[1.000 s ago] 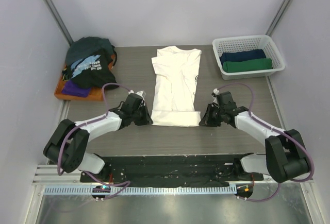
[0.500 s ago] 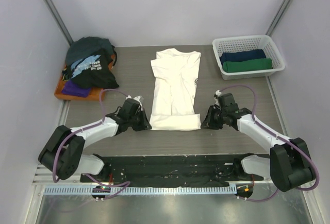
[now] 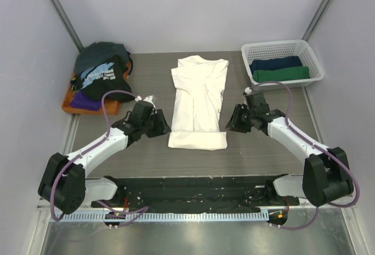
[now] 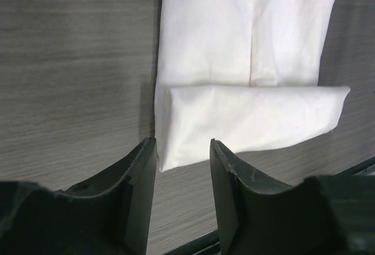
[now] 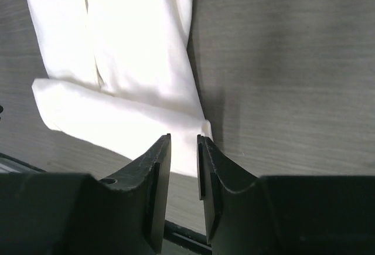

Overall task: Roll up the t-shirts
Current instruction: Roll the T-shirt to the center of the board.

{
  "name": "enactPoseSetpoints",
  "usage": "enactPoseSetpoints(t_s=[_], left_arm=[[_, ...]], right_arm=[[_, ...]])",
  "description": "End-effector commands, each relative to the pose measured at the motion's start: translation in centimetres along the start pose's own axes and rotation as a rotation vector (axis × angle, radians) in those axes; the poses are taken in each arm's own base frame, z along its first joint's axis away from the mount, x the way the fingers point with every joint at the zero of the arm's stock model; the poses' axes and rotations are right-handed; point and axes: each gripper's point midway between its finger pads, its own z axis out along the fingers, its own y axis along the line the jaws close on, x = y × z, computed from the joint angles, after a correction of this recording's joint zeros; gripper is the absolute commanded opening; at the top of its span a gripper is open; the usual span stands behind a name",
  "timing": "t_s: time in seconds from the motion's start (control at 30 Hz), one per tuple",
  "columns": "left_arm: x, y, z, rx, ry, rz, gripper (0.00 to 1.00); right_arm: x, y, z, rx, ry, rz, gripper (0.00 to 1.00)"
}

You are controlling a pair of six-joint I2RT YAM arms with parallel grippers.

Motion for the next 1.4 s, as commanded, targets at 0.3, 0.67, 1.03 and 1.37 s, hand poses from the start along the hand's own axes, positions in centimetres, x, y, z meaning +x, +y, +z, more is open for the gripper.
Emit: enactPoseSetpoints(t_s=[0.3,0.67,1.03,1.37], left_arm=[[-4.7,-1.2,4.6,0.016,0.0,-0.013,0.29],[-4.7,-1.8,7.3,0.08,0.041,-0.048,0.29],[-4.4,-0.8,9.6,0.04,0.067,-0.071,0.11],[-3.5,1.7,10.0,-0.064,0.061,-0.068,0.0]], right_arm=[[-3.9,1.4,6.7,-0.028,0.03,-0.01,0.33],[-3.2,1.2,9.3,-0.051,0.073,0.0,0.32],[-2.8,1.6,10.5,-0.091,0.103,0.007,0.26],[-3.9,-2.1,8.6,0.142,0.036,-0.009,0.01]])
